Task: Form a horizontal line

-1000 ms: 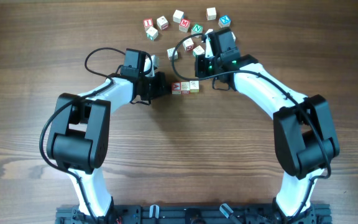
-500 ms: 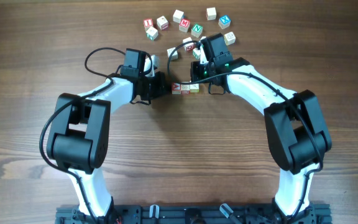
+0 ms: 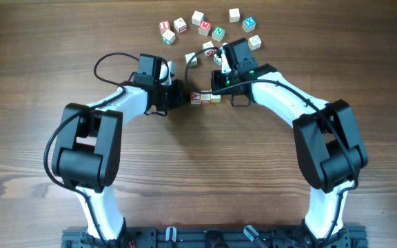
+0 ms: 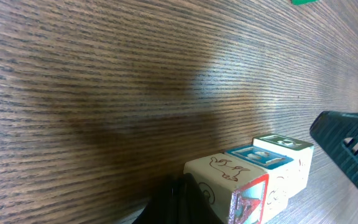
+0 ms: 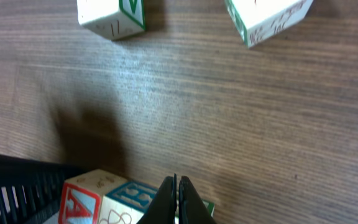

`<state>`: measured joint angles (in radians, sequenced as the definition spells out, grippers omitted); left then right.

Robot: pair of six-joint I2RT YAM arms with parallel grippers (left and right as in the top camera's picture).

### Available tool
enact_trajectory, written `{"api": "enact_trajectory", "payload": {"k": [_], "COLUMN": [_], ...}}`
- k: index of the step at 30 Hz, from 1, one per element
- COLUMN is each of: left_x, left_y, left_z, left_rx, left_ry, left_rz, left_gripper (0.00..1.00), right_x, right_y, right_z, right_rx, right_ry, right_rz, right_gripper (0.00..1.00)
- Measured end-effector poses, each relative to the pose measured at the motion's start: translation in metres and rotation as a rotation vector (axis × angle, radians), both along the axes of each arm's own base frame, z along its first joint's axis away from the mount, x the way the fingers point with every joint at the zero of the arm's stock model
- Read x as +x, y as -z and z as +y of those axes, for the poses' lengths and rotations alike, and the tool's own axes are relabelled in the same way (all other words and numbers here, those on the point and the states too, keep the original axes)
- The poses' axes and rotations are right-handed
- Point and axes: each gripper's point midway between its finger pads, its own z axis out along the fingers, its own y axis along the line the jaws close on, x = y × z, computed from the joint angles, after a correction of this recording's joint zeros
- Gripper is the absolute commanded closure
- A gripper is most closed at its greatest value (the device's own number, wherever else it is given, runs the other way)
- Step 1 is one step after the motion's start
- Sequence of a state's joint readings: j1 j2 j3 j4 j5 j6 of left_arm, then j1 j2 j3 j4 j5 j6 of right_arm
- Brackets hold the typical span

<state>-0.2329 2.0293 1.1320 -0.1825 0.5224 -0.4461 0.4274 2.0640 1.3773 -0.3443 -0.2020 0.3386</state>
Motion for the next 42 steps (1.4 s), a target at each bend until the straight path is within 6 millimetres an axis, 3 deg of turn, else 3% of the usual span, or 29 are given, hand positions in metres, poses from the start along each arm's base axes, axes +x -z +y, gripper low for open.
{"api": "enact_trajectory", "payload": {"k": [42], "left_x": [0.0], "left_y": [0.0], "left_z": [0.0], "left_rx": [0.0], "left_ry": [0.0], "left_rz": [0.0], "left_gripper": [0.96], "right_x": [-0.0069], "right_y": [0.0027], "right_z": [0.0006], "right_rx": [0.004], "right_ry": [-0.01], "right_rz": [0.031], "right_gripper": [0.95]}}
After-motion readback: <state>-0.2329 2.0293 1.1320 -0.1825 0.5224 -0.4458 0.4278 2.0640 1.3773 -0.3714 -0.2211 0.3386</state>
